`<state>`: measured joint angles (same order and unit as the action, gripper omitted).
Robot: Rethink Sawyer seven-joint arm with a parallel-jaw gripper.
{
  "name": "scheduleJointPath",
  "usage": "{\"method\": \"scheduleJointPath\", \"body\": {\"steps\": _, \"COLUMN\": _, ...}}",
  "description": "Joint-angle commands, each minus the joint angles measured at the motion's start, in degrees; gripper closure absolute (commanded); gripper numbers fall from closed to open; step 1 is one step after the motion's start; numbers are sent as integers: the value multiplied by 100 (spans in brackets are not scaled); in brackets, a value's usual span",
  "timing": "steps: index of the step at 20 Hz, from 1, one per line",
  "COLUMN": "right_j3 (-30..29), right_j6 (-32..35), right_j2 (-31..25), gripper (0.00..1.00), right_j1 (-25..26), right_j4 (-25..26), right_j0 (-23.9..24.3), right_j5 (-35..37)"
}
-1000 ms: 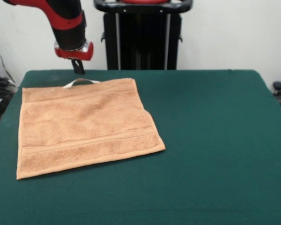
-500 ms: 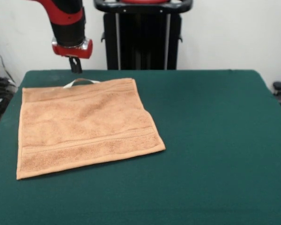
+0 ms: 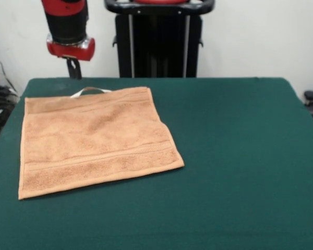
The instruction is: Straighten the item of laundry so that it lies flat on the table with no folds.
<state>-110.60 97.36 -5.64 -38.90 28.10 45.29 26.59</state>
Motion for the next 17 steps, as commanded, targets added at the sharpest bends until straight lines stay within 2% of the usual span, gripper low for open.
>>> {"method": "scheduleJointPath", "body": {"steps": 1, "right_j3": -220, "right_j6": -234, "right_j2": -902, "gripper": 100, "right_j1": -654, "right_j4": -503, "right_j0": -11, "right_j5": 699}}
{"method": "scheduleJointPath", "body": {"steps": 8, "right_j3": -91, "right_j6": -510, "right_j2": -881, "gripper": 100, "right_j1": -959, "right_j4": -477, "right_j0": 75, "right_j5": 1035}}
{"method": "scheduleJointPath", "body": {"steps": 17, "right_j3": 150, "right_j6": -503, "right_j2": -937, "gripper": 100, "right_j1": -830, "right_j4": -376, "right_j0": 73, "right_j5": 1239}}
